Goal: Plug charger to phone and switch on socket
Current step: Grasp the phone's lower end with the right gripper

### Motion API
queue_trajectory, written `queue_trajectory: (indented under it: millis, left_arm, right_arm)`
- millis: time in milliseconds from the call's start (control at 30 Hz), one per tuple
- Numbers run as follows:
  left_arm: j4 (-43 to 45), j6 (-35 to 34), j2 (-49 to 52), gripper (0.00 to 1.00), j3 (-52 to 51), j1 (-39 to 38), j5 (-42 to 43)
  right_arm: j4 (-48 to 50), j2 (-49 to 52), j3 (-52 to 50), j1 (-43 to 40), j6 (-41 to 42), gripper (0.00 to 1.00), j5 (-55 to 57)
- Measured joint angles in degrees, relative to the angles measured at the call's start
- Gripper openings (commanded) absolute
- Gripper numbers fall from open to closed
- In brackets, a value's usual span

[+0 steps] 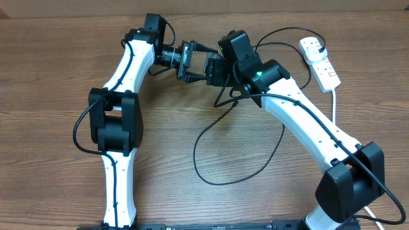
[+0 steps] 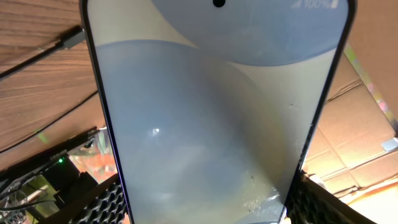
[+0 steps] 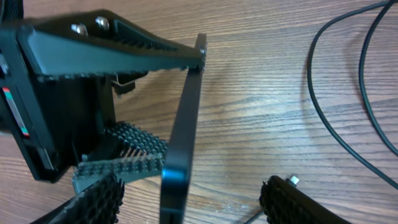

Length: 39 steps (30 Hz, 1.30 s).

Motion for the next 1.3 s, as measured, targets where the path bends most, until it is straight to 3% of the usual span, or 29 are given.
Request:
queue_trajectory:
  millis: [167,600,1067,1300]
  left_arm:
    - [0.00,0.02,0.00,0.71,0.00,0.00,-0.63]
    - [0.00,0.00,0.00,0.71,0.00,0.00,-1.40]
    - [0.00,0.00,0.00,0.71,0.00,0.00,-1.97]
    - [0.00,0.00,0.00,0.71,0.00,0.00,-1.97]
  right_arm:
    - [1.07,0.04,0.00,0.02,0.57,0.68,0.04]
    - [1.90,0.31,0.00,0.33,1.68,0.56,4.35]
    - [3.19,2.40,0.00,2.51,2.10,0.53,5.64]
    - [3.30,2.40,0.00,2.51,2.10,0.46,7.56]
